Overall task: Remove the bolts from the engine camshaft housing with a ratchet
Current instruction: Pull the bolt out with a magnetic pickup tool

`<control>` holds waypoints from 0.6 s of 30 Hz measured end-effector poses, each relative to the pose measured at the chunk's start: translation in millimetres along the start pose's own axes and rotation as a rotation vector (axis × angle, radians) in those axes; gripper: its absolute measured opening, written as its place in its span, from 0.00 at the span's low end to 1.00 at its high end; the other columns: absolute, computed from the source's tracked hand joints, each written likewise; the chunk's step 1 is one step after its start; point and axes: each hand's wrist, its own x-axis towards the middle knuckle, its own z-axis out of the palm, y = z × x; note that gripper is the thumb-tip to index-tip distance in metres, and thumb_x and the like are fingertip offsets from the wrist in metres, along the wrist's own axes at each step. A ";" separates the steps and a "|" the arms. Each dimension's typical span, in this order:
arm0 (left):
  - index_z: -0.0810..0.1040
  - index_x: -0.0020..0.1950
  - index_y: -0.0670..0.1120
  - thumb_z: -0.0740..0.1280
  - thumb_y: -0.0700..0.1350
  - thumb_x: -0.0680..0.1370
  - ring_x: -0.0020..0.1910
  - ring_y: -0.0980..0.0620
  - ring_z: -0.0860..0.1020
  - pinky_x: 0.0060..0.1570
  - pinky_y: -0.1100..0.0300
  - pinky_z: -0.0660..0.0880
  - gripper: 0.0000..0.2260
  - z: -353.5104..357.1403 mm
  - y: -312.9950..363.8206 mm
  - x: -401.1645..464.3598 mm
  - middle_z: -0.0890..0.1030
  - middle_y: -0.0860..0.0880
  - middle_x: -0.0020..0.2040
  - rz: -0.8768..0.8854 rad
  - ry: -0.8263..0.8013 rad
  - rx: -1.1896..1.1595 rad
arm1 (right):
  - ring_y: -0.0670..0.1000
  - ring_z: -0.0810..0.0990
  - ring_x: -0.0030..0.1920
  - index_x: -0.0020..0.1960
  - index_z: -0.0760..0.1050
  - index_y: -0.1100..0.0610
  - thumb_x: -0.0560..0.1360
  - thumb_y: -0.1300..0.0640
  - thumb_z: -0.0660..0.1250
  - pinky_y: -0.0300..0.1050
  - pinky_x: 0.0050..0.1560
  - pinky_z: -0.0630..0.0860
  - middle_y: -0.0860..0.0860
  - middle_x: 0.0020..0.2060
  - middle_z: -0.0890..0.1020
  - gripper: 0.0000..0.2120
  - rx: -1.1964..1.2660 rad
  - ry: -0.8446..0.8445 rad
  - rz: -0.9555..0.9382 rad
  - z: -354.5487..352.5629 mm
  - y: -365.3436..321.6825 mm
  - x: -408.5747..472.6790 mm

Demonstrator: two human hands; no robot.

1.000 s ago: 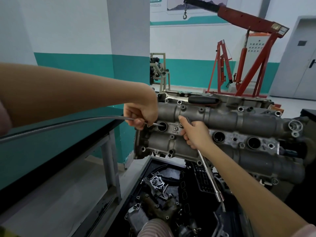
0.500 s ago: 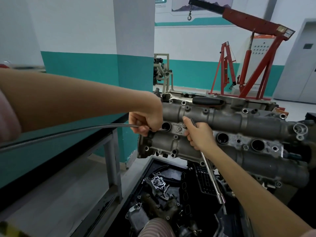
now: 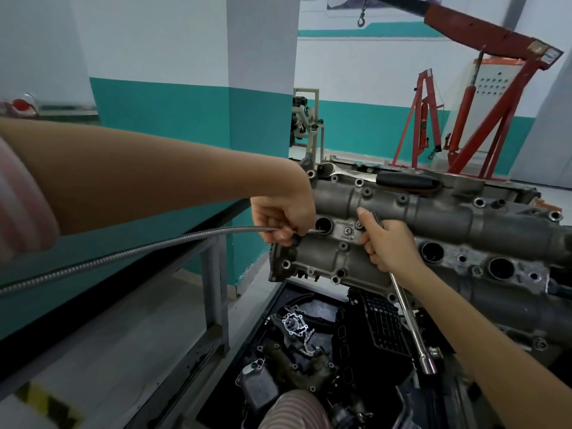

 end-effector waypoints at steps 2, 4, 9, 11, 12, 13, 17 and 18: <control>0.68 0.40 0.42 0.49 0.47 0.83 0.15 0.56 0.68 0.19 0.68 0.70 0.17 0.2 -9.4 0.7 0.69 0.50 0.19 0.040 -0.047 -0.129 | 0.45 0.64 0.15 0.30 0.72 0.60 0.75 0.42 0.62 0.33 0.16 0.58 0.46 0.15 0.68 0.25 0.003 -0.001 0.020 0.2 0.7 1.2; 0.70 0.40 0.41 0.50 0.47 0.84 0.14 0.57 0.67 0.17 0.69 0.67 0.18 2.9 -18.6 3.0 0.68 0.51 0.18 0.068 -0.102 -0.319 | 0.45 0.64 0.15 0.30 0.72 0.60 0.75 0.41 0.62 0.32 0.16 0.58 0.46 0.15 0.68 0.25 0.003 -0.007 0.029 0.0 1.1 1.7; 0.70 0.35 0.41 0.50 0.46 0.84 0.12 0.58 0.61 0.12 0.70 0.61 0.21 21.8 -28.7 6.3 0.62 0.53 0.16 0.130 -0.201 -0.791 | 0.44 0.63 0.15 0.31 0.72 0.60 0.74 0.40 0.62 0.32 0.16 0.58 0.47 0.15 0.68 0.25 0.002 -0.002 0.049 -1.4 2.4 2.1; 0.68 0.34 0.41 0.50 0.45 0.84 0.11 0.58 0.61 0.11 0.69 0.60 0.20 27.9 -29.7 5.5 0.61 0.52 0.15 0.166 -0.213 -0.910 | 0.44 0.63 0.15 0.30 0.72 0.60 0.74 0.39 0.63 0.32 0.16 0.58 0.47 0.16 0.68 0.25 -0.004 0.005 0.056 -1.3 2.5 2.6; 0.67 0.33 0.41 0.50 0.43 0.83 0.11 0.58 0.61 0.11 0.69 0.60 0.20 30.4 -29.4 4.1 0.61 0.52 0.15 0.180 -0.222 -0.948 | 0.45 0.64 0.15 0.30 0.72 0.60 0.74 0.39 0.63 0.32 0.16 0.58 0.46 0.16 0.68 0.25 -0.011 0.005 0.058 -1.2 2.4 2.9; 0.67 0.33 0.42 0.49 0.43 0.83 0.10 0.58 0.61 0.11 0.69 0.60 0.20 32.2 -28.5 2.2 0.62 0.52 0.15 0.189 -0.237 -0.972 | 0.45 0.64 0.15 0.30 0.72 0.60 0.74 0.39 0.63 0.32 0.16 0.58 0.46 0.16 0.68 0.25 -0.017 0.004 0.062 -1.6 2.4 3.1; 0.66 0.31 0.42 0.48 0.42 0.83 0.10 0.59 0.60 0.10 0.69 0.60 0.21 32.1 -26.2 0.2 0.61 0.52 0.14 0.195 -0.300 -0.994 | 0.44 0.63 0.15 0.31 0.72 0.60 0.74 0.39 0.62 0.31 0.16 0.57 0.47 0.16 0.67 0.25 -0.004 -0.007 0.081 -2.0 1.1 2.8; 0.65 0.31 0.43 0.48 0.42 0.83 0.10 0.59 0.60 0.10 0.69 0.60 0.21 30.9 -26.9 0.3 0.61 0.52 0.14 0.188 -0.311 -0.994 | 0.44 0.63 0.15 0.31 0.72 0.60 0.74 0.39 0.62 0.31 0.16 0.57 0.46 0.16 0.67 0.25 -0.001 -0.004 0.087 -1.8 1.0 2.8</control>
